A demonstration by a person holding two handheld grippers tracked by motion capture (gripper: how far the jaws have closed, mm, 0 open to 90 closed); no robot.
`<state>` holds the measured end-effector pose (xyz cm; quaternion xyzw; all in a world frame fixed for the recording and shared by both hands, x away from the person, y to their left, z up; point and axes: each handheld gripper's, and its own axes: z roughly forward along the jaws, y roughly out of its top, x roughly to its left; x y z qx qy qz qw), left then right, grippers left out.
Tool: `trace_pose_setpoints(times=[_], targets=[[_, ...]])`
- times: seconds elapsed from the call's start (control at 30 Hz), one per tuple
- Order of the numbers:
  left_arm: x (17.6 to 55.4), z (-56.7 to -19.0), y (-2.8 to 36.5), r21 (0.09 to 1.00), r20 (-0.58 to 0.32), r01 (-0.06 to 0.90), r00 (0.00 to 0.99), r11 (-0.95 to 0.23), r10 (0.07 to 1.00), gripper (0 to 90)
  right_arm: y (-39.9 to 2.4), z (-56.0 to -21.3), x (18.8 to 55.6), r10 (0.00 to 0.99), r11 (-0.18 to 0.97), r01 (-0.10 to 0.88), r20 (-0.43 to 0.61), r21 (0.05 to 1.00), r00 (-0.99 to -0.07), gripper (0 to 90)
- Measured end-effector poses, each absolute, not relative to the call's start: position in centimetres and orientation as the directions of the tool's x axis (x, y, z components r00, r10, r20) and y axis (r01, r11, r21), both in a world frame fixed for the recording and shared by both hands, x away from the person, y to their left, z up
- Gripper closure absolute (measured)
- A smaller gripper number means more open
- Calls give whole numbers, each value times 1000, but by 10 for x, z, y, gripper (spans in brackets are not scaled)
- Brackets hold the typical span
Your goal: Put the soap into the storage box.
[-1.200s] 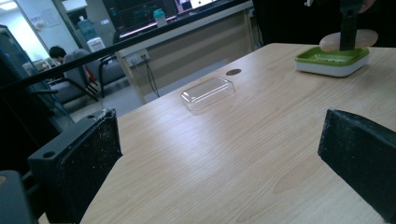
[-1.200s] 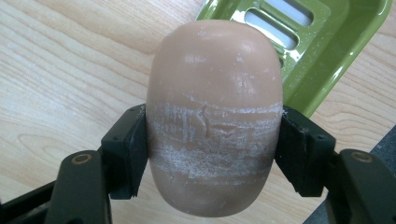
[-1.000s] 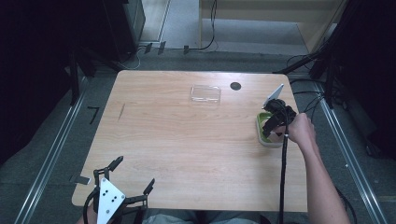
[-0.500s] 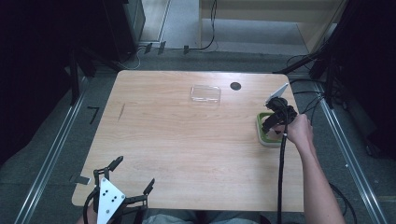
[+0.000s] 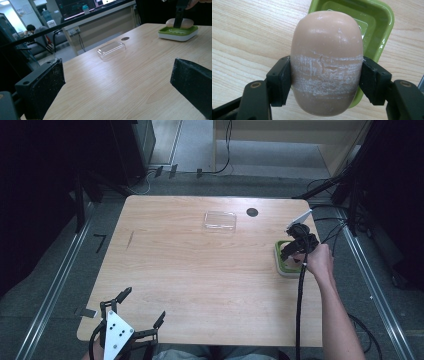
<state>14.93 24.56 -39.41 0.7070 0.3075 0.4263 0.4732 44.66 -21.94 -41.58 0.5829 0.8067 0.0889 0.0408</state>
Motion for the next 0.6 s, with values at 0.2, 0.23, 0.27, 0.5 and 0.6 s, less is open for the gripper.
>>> trace_pose_setpoints(times=[0.2, 0.23, 0.27, 0.5, 0.6], targets=[[149, -394, 246, 931, 312, 31, 447, -363, 838, 0, -220, -417, 446, 950, 293, 930, 46, 223, -310, 337], [149, -394, 246, 931, 312, 31, 447, -363, 838, 0, -220, -418, 447, 950, 291, 930, 49, 226, -309, 337], [149, -394, 246, 931, 312, 31, 447, -363, 839, 0, -221, -418, 447, 949, 292, 929, 46, 229, -310, 337], [149, -394, 246, 931, 311, 31, 447, -363, 839, 0, -223, -422, 449, 957, 265, 934, 53, 239, -285, 337], [149, -394, 246, 931, 312, 31, 447, -363, 839, 0, -224, -424, 449, 960, 254, 938, 56, 238, -274, 337]])
